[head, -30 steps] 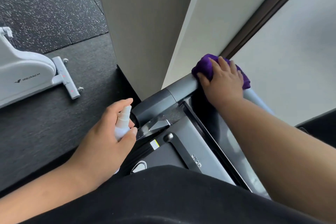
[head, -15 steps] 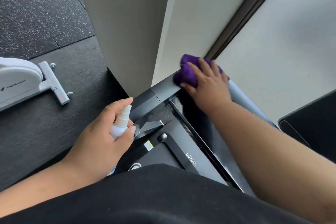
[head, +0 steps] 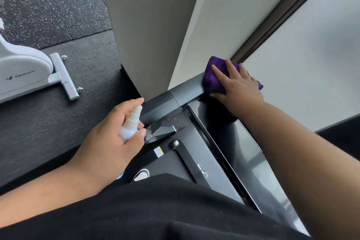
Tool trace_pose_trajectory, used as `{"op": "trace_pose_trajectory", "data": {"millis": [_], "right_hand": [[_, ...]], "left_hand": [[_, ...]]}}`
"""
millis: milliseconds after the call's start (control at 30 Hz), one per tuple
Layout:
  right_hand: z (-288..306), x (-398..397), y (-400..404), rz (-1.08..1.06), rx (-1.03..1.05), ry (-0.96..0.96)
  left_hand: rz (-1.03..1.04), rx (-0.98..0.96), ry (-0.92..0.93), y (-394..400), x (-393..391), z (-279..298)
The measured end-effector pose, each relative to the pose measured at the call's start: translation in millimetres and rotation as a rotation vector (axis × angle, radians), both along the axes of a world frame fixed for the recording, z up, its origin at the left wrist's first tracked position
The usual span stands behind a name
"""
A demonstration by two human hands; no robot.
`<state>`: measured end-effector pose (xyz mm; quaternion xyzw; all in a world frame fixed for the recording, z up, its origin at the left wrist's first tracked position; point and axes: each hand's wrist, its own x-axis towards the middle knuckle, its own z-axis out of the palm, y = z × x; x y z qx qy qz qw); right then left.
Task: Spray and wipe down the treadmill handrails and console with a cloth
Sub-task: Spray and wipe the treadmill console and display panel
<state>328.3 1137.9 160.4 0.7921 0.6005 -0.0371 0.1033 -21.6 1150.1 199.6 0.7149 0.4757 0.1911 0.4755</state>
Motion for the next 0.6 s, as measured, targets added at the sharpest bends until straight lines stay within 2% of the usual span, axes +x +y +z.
{"op": "trace_pose_trajectory", "data": {"millis": [100, 333, 400, 500, 600], "right_hand": [[8, -15, 9, 0.218, -0.064, 0.083], [-15, -145, -8, 0.553, 0.076, 0.245], [-20, -164, -8, 0.594, 0.064, 0.249], [-20, -144, -3, 0.603, 0.081, 0.243], [-13, -102, -1, 0.48, 0.095, 0.258]], "left_hand": [[0.045, 0.019, 0.002, 1, 0, 0], [0.109, 0.04, -0.001, 2, 8, 5], [0.092, 0.059, 0.016, 3, 11, 8], [0.082, 0.077, 0.044, 4, 15, 13], [0.088, 0.06, 0.044, 3, 17, 16]]}}
